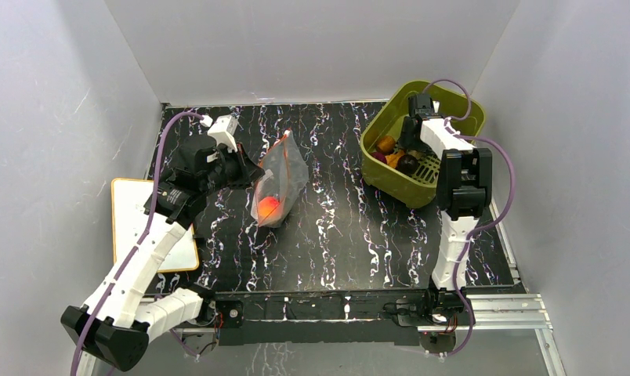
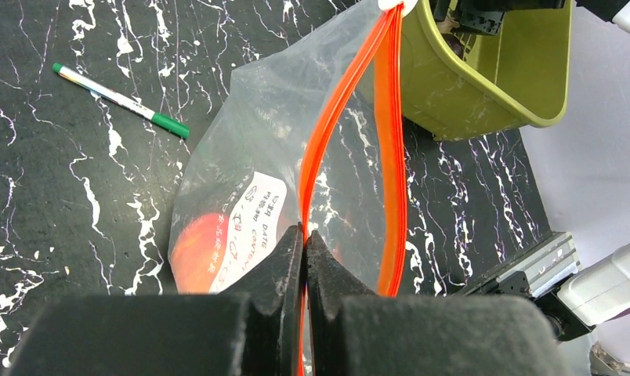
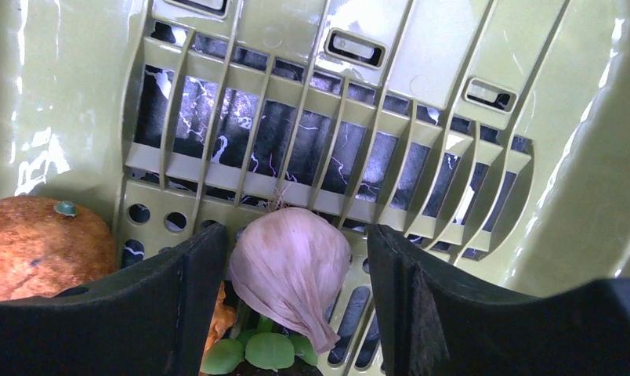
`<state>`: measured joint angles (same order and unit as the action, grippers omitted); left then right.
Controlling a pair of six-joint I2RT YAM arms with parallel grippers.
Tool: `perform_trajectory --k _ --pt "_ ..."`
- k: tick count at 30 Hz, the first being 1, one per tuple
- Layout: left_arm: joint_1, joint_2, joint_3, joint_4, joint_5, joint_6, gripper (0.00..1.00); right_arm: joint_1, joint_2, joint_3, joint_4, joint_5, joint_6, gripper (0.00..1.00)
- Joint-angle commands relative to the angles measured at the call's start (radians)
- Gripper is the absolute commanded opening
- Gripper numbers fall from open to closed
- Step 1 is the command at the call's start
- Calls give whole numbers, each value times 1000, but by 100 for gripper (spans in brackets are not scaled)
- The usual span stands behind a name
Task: Place the food in the zip-top bag and seal the zipper
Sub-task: Pick up the fake vegetable from the bin.
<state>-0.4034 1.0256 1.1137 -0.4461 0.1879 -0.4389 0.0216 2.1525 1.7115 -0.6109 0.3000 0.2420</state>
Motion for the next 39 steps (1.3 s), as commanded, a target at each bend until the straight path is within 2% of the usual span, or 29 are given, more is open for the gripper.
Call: perform_trajectory --k 1,4,6,16,20,24,33,39 --pt "-2 -36 12 -9 -9 -3 0 -12 -54 3 18 -15 39 60" --pt "-2 -31 18 -8 -10 0 0 -14 -59 9 17 -23 42 44" --pt "-2 -28 23 -9 -11 1 0 -14 -68 14 17 -24 39 41" --pt "-2 -35 28 1 -12 4 0 -14 -152 33 -28 -16 20 40" --pt "-2 -32 36 -25 -45 9 0 -14 -168 109 -96 -20 13 40" --pt "-2 -35 24 -15 -45 -2 0 -13 -214 147 -162 -88 47 40" --pt "-2 -16 33 8 -25 -21 0 7 -401 75 -195 -278 134 39" --pt "-2 -12 21 49 -11 -63 0 120 -509 53 -201 -360 223 38"
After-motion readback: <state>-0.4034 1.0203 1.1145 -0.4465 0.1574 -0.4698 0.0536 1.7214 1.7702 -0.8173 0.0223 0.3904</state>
